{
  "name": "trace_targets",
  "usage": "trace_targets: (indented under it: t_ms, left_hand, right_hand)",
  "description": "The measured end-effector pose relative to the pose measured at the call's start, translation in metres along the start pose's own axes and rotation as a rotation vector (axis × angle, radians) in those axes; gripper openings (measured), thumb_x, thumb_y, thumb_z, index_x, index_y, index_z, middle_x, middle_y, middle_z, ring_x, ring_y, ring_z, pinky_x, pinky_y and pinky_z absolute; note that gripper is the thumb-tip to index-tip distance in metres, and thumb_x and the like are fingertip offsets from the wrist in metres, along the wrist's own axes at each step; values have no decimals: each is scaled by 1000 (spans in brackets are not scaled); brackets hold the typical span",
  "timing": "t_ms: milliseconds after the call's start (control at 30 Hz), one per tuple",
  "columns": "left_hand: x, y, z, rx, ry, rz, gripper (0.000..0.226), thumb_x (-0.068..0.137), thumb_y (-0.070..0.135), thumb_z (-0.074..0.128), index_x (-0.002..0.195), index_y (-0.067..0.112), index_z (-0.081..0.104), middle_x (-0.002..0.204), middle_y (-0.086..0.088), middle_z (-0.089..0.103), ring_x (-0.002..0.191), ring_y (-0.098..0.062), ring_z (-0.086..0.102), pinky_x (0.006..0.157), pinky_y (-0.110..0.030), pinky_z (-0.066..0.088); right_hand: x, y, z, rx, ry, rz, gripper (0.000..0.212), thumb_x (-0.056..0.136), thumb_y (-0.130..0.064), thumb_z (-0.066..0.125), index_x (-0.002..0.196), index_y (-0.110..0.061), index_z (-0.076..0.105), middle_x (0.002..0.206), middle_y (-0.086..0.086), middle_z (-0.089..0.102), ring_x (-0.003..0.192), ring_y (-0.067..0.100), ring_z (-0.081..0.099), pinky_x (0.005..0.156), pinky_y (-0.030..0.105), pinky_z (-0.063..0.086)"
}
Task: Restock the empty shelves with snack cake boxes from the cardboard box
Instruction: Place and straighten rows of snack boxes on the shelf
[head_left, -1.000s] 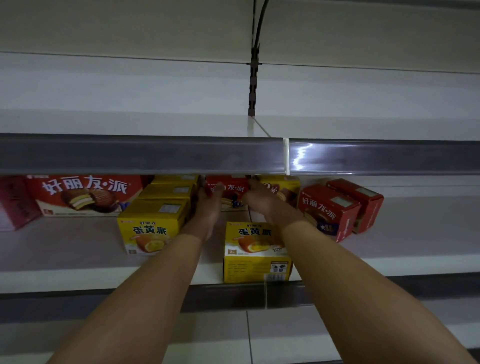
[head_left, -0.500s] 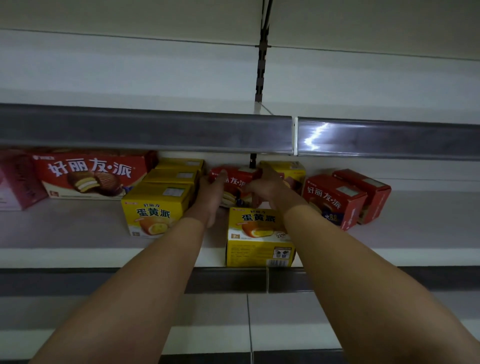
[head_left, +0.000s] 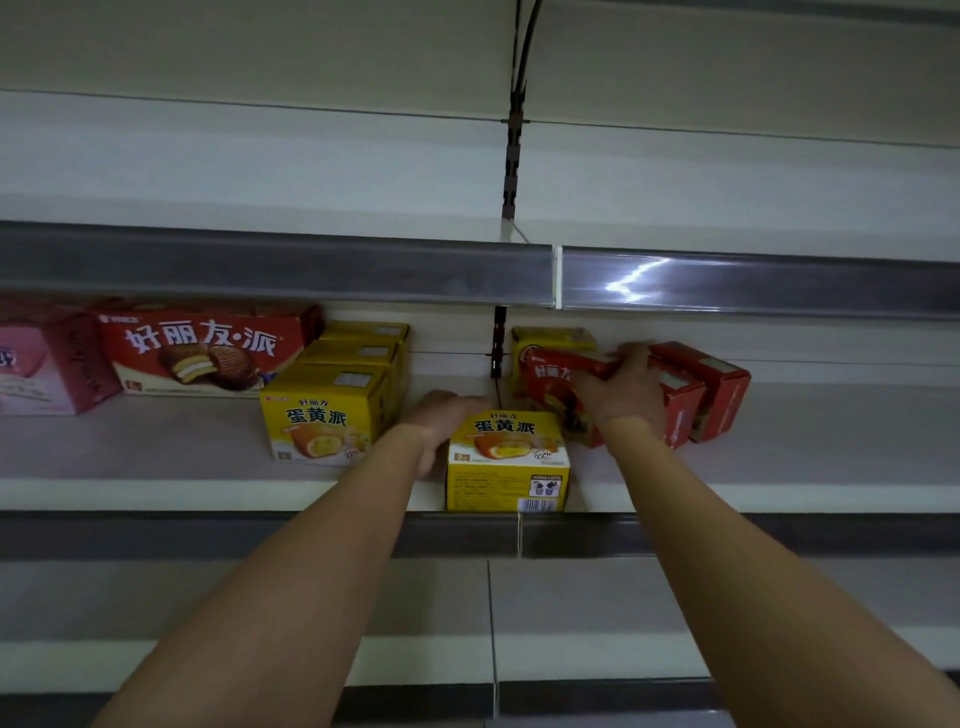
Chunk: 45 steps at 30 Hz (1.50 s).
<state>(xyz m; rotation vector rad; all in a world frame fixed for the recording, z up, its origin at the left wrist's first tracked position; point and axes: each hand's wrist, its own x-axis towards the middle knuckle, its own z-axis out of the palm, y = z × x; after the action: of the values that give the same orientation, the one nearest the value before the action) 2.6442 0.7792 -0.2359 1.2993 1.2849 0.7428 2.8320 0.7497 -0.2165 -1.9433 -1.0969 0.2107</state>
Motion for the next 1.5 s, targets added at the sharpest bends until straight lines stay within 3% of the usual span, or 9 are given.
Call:
trace_targets:
  t_ms: [200,333,533,633,833,1000,1167,1367,1500]
  left_hand:
    - [-10,-5,0,18,24,-12,37,89,45,60,102,10,62,102,-10,70,101,-27,63,97,-39,46]
    - [-13,-9,2,225,202,-35,80,82,58,62,138,7,38,141,-14,45,127,-33,45,97,-37,41]
    - [-32,9,1,659,233,-74,69,96,58,34,133,1,47,140,-18,47,123,-32,49,91,-32,42]
    - [-33,11,-4,752,294,-22,64,98,56,31,125,3,54,134,-16,53,117,-31,54,84,-30,43]
    - [-17,12,-8,569,489,241,48,100,40,41,142,17,40,144,-12,45,127,-31,47,98,-36,40]
    - [8,-4,1,401,538,183,50,98,33,47,145,21,36,142,-16,45,122,-35,51,95,-40,45]
    - [25,-7,10,102,561,177,54,93,20,54,144,15,37,144,-19,39,125,-38,46,99,-42,42]
    - [77,-22,5,-50,419,212,81,59,32,64,137,28,43,130,-8,53,120,-30,52,98,-48,48]
    - [47,0,-2,-129,261,301,56,71,11,72,125,12,57,113,-2,65,103,-19,61,75,-22,55]
  right_hand:
    - [-16,19,-15,-192,147,25,70,78,-40,69,135,-10,41,136,17,40,120,37,46,94,43,42]
    - [-30,19,-15,-368,377,-411,39,80,-34,60,106,-5,60,109,20,58,97,37,55,77,40,41]
    - [-54,-25,-16,-497,-585,-184,49,97,-56,32,86,-14,53,76,6,63,62,18,57,63,27,44]
    - [-50,-28,-7,-350,-688,-117,45,95,-55,41,103,-13,55,71,4,57,54,15,53,54,25,42]
    - [-35,-39,16,-79,-472,-134,14,90,-17,57,102,-11,63,109,12,67,90,25,61,77,32,48]
    - [-34,-35,55,-140,-367,-10,47,93,-19,51,135,1,44,122,15,62,112,31,59,80,31,45]
    - [-22,-39,75,178,-476,44,15,85,-13,59,98,-11,66,109,15,68,100,34,64,88,40,53]
    - [-15,-53,72,360,-652,126,23,86,-1,57,76,-21,51,77,1,56,68,12,51,52,22,40]
    - [-17,-55,67,465,-727,119,18,86,-3,61,86,-20,56,80,-4,55,72,8,49,59,20,42]
